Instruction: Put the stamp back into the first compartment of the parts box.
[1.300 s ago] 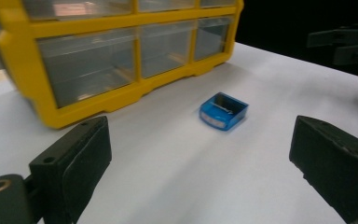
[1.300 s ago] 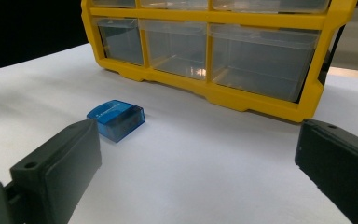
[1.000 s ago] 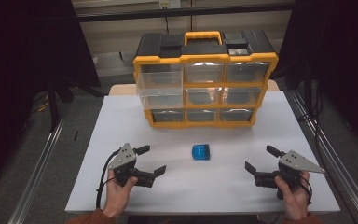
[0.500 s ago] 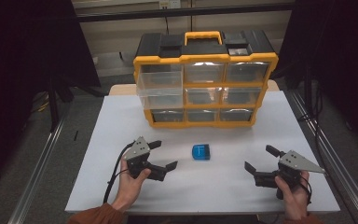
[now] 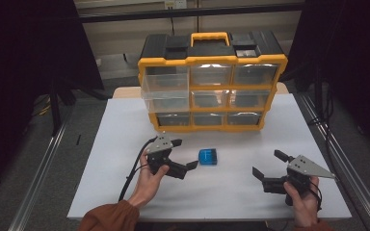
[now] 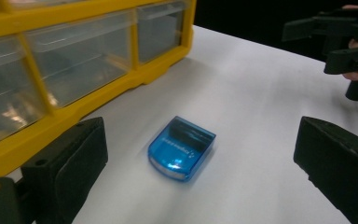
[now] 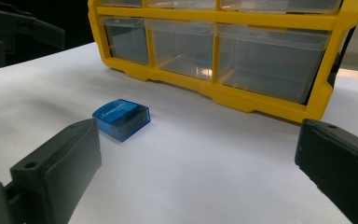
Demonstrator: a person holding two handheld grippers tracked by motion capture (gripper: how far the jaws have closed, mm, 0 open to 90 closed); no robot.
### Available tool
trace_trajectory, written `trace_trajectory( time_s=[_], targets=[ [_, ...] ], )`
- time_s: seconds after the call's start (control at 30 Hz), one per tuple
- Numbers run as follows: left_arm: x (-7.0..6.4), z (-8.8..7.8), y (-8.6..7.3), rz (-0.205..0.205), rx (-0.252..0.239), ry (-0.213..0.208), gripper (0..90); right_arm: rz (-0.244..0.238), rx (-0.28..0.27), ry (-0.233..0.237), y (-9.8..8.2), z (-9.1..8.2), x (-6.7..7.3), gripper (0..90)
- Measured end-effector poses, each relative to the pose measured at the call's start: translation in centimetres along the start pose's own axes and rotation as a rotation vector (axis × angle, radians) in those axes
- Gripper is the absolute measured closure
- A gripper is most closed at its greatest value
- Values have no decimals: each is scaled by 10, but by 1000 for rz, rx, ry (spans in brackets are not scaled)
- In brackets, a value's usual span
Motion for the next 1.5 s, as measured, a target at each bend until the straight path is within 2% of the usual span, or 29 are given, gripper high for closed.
trace_trajectory(
  time_s=[0.03, 0.07, 0.13, 0.17, 0.2, 0.23, 0.3, 0.33, 0.4, 0.47, 0.53, 0.57, 0.63, 0.73, 0.8, 0.93, 0.97, 1.0, 1.03, 1.07, 1.1, 1.13, 1.23, 1.33, 1.37, 1.4, 1.5],
  targets=[
    [-4, 4, 0, 6, 8, -49, 37, 1, 0, -3, 0, 0, 0, 2],
    [-4, 7, -1, 29, 38, -58, 47, 3, 1, -3, 0, 0, 0, 3],
    [-5, 11, -2, 32, 47, -46, 46, 3, 1, -3, 0, 0, 0, 3],
    [-6, 17, 0, 42, 41, -68, 49, 1, 0, 0, 0, 0, 0, 3],
    [-6, 17, 0, 42, 41, -68, 49, 1, 0, 0, 0, 0, 0, 3],
    [-7, 22, 1, 54, 66, -79, 49, 3, -1, -3, 0, 0, 0, 3],
    [-10, 27, 3, 54, 95, -93, 49, 5, 1, -1, 0, 0, 0, 3],
    [-10, 27, 3, 54, 95, -93, 48, 6, 2, -1, 0, 0, 0, 3],
    [-10, 34, 6, 63, 105, -125, 48, 5, 0, -3, 0, 0, 0, 3],
    [-11, 43, 7, 73, 148, -156, 49, 4, 2, -1, 0, 0, 0, 3],
    [-13, 46, 6, 71, 160, -166, 50, 3, 1, 1, 0, -1, 0, 3],
    [-14, 51, 4, 109, 221, -181, 50, 3, 1, 0, 0, -1, 0, 3],
    [-13, 53, 4, 120, 231, -178, 51, 3, 0, 0, 0, -1, 0, 3],
    [-13, 59, 5, 106, 257, -211, 52, 1, 2, 3, 0, 0, 0, 3],
    [-13, 61, 4, 142, 304, -232, 50, 1, 2, 6, 0, 0, 0, 3],
    [-14, 66, 5, 150, 331, -221, 31, 1, 2, 6, 0, 0, 0, 3],
    [-13, 67, 7, 163, 338, -222, 31, 1, 2, 6, 0, 0, 0, 3],
    [-12, 70, 8, 158, 344, -245, 31, 0, 1, 6, 0, 0, 0, 3],
    [-12, 70, 8, 158, 344, -245, 32, 0, 1, 6, 0, 0, 0, 3],
    [-7, 74, 8, 184, 381, -235, 34, 1, 2, 5, 0, 0, 1, 3],
    [-7, 76, 8, 173, 388, -233, 37, 0, 2, 6, 0, 0, 1, 3],
    [-4, 77, 7, 205, 424, -224, 39, -1, 2, 5, 0, 0, 0, 3],
    [-3, 81, 7, 198, 436, -225, 45, 4, 2, 5, 0, -1, 1, 3],
    [1, 87, 1, 202, 496, -218, 53, 0, 2, 7, 0, -1, 0, 3],
    [1, 87, 1, 202, 496, -218, 55, 0, 2, 7, 0, 0, 1, 3],
    [5, 89, 1, 224, 511, -214, 64, -3, 1, 9, 0, 0, 1, 3],
    [6, 93, -1, 206, 515, -217, 74, -4, 3, 4, 0, 0, 0, 3]
  ],
)
Point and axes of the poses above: each handheld gripper's, and its own axes: z roughly forward along the jaws, y roughly out of its top, x roughly to its left, the point moved 8 cm from there along z, roughly forward along the jaws, and after that the axes turned 2 degrees about x, right-handed, at the moved point
